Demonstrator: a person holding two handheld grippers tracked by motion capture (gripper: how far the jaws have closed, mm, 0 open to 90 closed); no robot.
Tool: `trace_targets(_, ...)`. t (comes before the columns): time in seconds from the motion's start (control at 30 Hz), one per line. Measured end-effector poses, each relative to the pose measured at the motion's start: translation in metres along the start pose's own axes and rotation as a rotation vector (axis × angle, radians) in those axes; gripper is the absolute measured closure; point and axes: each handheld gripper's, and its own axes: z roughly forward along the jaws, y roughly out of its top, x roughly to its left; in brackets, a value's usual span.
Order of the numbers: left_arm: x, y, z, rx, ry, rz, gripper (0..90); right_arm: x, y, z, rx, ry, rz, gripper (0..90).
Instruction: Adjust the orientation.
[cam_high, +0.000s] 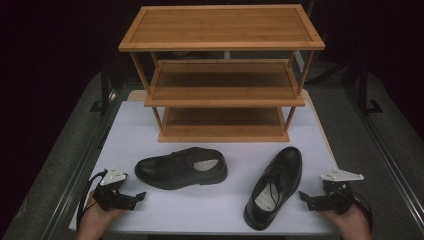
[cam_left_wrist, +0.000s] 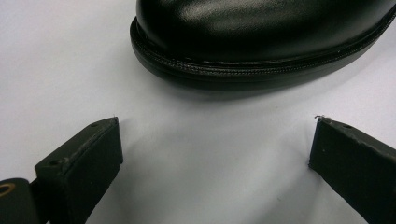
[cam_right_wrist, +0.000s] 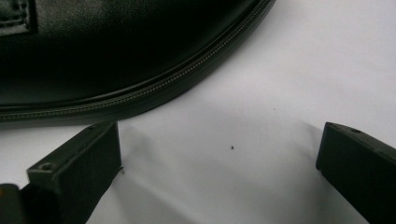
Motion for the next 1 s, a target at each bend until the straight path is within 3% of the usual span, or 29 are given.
trace_targets(0.5,-0.001,0.000,-0.002,-0.010,0.004,-0.005,4.1,0.000,0.000,0.000,-0.001,-0.001,-0.001,0.0)
trace_targets(0.67,-0.005,-0.002,-0.013,-0.047,0.009,-0.005,23.6,0.000,0.000,0.000,0.000,-0.001,0.000,0.0)
trace_targets(0.87,-0.012,0.002,-0.030,-0.118,-0.026,-0.020,58.0,0.000,0.000,0.000,0.000,-0.001,-0.001,0.0)
trace_targets(1.0,-0.015,0.011,-0.034,-0.133,-0.046,-0.034,80.7,0.000,0.000,0.000,-0.001,-0.001,0.000,0.0)
